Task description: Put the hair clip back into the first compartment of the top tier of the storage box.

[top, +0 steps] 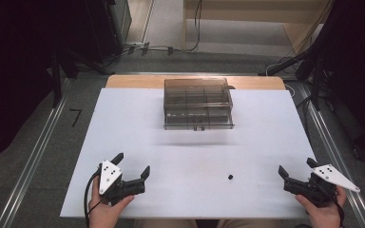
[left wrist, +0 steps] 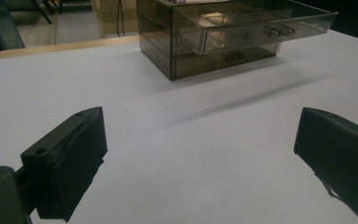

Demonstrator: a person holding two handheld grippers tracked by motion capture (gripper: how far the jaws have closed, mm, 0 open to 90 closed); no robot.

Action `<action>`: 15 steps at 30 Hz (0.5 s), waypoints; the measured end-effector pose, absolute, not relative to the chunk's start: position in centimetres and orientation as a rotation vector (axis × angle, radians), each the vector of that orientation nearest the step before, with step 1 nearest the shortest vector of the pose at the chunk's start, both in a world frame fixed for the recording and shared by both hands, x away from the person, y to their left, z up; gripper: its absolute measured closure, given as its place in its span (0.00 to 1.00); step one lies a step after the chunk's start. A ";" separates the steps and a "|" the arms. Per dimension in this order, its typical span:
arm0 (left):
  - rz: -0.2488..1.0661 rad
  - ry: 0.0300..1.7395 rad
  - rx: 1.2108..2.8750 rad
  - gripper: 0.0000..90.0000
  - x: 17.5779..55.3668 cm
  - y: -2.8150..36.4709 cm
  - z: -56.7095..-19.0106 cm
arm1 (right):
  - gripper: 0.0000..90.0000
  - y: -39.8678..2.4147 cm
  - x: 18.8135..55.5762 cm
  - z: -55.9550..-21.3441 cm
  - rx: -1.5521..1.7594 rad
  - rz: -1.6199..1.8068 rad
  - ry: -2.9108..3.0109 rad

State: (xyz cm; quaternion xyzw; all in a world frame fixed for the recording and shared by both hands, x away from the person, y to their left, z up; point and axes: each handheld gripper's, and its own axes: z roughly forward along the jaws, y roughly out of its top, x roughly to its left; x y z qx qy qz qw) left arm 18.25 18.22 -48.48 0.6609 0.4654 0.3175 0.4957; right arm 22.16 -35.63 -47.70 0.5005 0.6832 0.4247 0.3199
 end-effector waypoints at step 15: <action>0.790 1.068 1.680 0.03 18.2 16.6 -48.7 | 0.00 -35.4 21.9 -47.7 1.304 1.107 1.806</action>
